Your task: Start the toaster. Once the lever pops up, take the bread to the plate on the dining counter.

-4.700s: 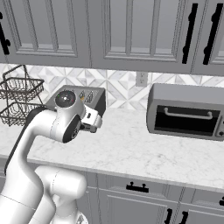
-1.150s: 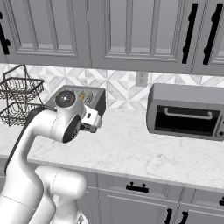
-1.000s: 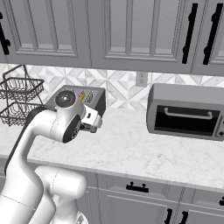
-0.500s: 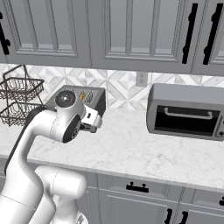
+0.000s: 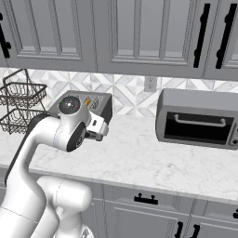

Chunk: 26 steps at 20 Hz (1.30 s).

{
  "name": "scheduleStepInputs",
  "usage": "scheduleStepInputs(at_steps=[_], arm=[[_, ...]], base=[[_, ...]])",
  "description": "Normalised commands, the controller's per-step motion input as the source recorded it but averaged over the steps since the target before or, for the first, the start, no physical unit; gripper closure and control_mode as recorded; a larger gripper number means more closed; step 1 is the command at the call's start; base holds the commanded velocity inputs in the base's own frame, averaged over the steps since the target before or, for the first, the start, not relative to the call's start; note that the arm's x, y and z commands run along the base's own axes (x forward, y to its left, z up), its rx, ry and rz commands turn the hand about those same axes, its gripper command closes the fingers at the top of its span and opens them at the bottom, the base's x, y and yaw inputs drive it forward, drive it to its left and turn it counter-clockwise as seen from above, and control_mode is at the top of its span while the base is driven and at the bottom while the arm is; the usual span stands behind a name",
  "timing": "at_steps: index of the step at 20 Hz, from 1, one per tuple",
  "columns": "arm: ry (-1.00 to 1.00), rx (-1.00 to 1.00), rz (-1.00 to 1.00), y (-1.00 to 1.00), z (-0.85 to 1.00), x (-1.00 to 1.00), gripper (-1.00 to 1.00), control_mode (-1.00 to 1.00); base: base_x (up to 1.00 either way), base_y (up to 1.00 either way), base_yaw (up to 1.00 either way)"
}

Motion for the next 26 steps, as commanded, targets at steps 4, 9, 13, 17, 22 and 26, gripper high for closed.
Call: scheduleStepInputs(at_steps=[4,9,13,17,22,26], arm=[[0.0,0.0,0.0,0.0,0.0,0.0,-1.0,-1.0],[0.0,0.0,0.0,0.0,0.0,0.0,-1.0,-1.0],[0.0,0.0,0.0,0.0,0.0,0.0,-1.0,-1.0],[0.0,0.0,0.0,0.0,0.0,0.0,-1.0,-1.0],[0.0,0.0,0.0,0.0,0.0,0.0,-1.0,-1.0],[0.0,0.0,0.0,0.0,0.0,0.0,-1.0,-1.0]], base=[[0.0,0.0,0.0],[0.0,0.0,0.0],[0.0,0.0,0.0],[0.0,0.0,0.0],[0.0,0.0,0.0],[0.0,0.0,0.0]])
